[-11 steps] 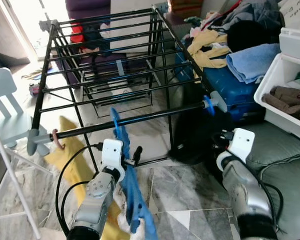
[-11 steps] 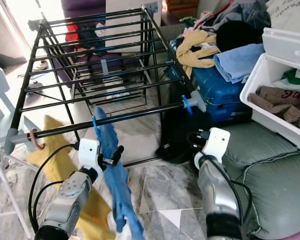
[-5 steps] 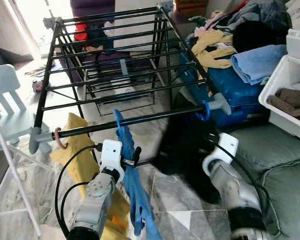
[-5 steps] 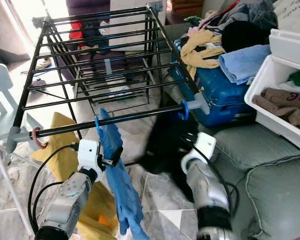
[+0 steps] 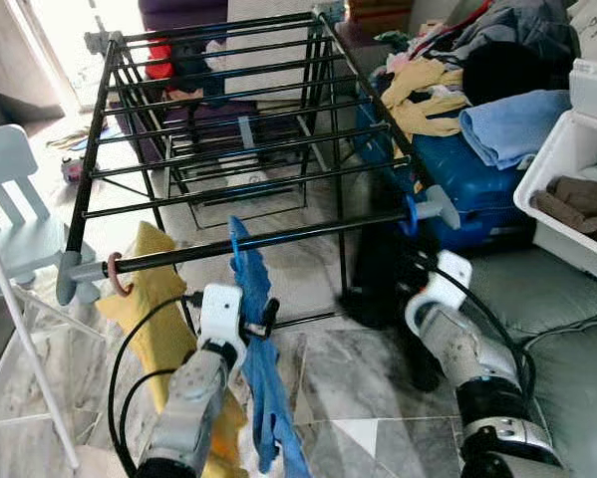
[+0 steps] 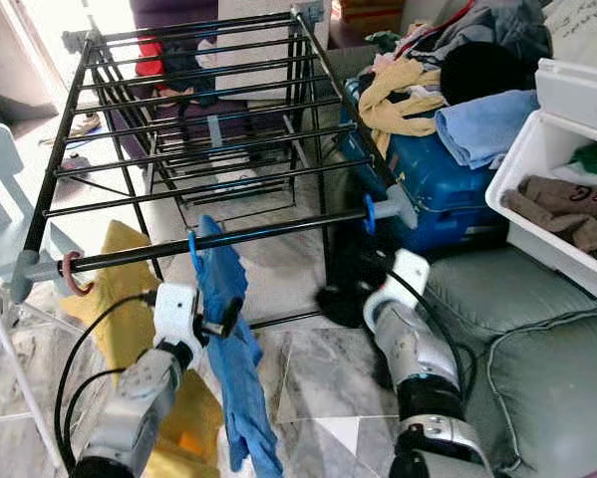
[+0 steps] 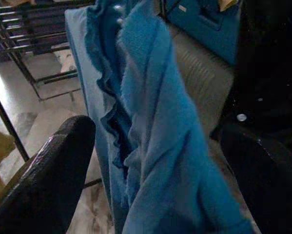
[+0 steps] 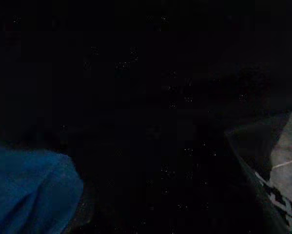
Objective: Hang hanger
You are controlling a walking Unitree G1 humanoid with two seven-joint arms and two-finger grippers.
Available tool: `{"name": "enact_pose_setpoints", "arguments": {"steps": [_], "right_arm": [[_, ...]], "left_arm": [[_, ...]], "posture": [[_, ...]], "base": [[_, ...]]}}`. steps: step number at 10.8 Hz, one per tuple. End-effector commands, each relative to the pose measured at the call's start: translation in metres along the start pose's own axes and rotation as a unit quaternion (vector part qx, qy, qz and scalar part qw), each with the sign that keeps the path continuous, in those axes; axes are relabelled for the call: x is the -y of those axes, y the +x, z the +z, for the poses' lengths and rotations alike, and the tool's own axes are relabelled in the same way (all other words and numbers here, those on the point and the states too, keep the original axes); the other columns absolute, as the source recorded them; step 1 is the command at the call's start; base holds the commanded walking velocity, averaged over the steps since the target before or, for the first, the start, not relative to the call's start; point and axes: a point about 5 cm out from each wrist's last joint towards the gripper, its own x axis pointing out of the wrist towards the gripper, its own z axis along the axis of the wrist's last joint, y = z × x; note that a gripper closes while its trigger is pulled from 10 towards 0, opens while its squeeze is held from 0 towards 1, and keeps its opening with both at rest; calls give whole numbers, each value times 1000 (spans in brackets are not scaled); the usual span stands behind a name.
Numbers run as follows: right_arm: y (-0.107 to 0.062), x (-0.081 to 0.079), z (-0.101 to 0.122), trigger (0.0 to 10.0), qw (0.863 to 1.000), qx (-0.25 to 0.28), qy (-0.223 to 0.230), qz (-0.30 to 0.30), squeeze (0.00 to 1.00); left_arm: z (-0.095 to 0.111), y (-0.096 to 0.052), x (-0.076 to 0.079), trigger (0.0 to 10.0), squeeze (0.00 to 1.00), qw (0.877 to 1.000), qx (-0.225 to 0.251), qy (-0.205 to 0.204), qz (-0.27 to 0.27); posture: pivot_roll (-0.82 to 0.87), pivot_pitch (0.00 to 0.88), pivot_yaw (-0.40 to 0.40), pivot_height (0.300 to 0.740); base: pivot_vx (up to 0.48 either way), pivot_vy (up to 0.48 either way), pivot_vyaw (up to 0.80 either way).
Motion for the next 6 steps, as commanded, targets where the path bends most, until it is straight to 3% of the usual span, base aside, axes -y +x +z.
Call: {"name": "enact_pose_setpoints", "arguments": {"steps": [1,2,4,5,6], "right_arm": [[1,1,-6,10000,1000,-15,7,3,0],[0,5,-21,10000,999,-37,1,8,1000],[-2,7,-30,10000,999,-40,-32,15,1000],[-6,5,-28,10000,995,-16,-96,33,1000],[-11,9,-28,10000,990,10,-139,33,1000]], "left_arm": [[1,-1,-3,10000,0,1000,-1,6,4],[0,-2,-2,10000,0,1000,-4,8,1],[0,-1,-1,10000,0,1000,-6,8,-1],[-2,-1,-3,10000,0,999,-13,33,9],[-4,-3,-8,10000,0,999,-17,32,24]], "posture": [[-91,0,34,740],[-97,0,39,740],[-101,0,40,740],[-105,0,39,740],[-104,0,36,740]], "base": [[0,0,0],[0,0,0],[0,0,0],[0,0,0],[0,0,0]]}}
